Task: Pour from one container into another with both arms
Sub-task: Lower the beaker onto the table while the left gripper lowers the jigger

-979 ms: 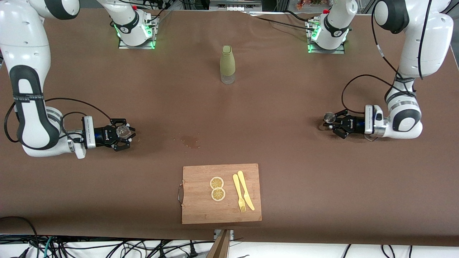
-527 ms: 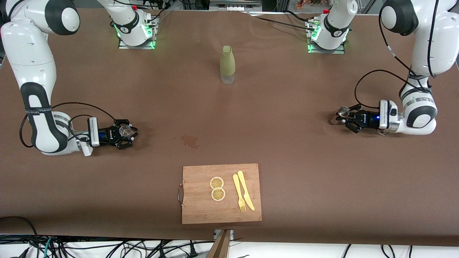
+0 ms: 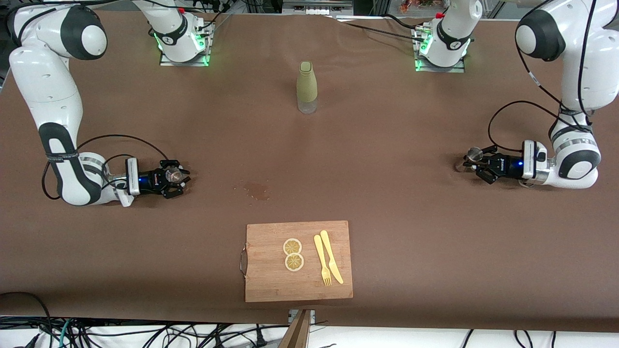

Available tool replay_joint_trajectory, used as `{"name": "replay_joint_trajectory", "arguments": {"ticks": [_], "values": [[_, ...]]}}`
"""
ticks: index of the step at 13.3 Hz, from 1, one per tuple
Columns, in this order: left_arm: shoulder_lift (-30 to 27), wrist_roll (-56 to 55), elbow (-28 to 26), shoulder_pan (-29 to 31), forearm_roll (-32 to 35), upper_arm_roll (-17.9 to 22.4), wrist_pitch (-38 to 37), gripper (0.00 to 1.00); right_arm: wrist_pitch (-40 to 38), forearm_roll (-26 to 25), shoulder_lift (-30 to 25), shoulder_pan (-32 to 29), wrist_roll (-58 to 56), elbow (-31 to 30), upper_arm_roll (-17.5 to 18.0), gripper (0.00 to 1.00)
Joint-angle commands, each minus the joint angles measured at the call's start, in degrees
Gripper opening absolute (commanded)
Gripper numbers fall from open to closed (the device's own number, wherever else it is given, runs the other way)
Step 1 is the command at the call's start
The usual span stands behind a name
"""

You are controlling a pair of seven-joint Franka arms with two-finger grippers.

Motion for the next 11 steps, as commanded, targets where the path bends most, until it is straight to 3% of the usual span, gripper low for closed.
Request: {"name": "replay_joint_trajectory", "arguments": {"ticks": [1, 4, 6, 11], "values": [[2.4, 8.1, 4.0, 1.4, 1.7, 0.2, -3.2, 0.00, -1.3, -0.2, 2.0, -1.0, -3.6, 1.6, 1.1, 0.25], [4.9, 8.4, 7.9, 2.2, 1.7, 0.2, -5.2, 0.00, -1.3, -0.2, 2.8, -1.5, -4.6, 1.6, 1.1, 0.31], [5.7, 9.2, 8.6, 2.6, 1.7, 0.2, -5.2, 0.00, -1.3, -0.2, 2.8, -1.5, -4.6, 1.6, 1.1, 0.44], [6.8, 9.6, 9.4, 2.6, 1.7, 0.2, -5.1, 0.00, -1.3, -0.3, 2.8, -1.5, -4.0, 1.6, 0.7, 0.58]]}}
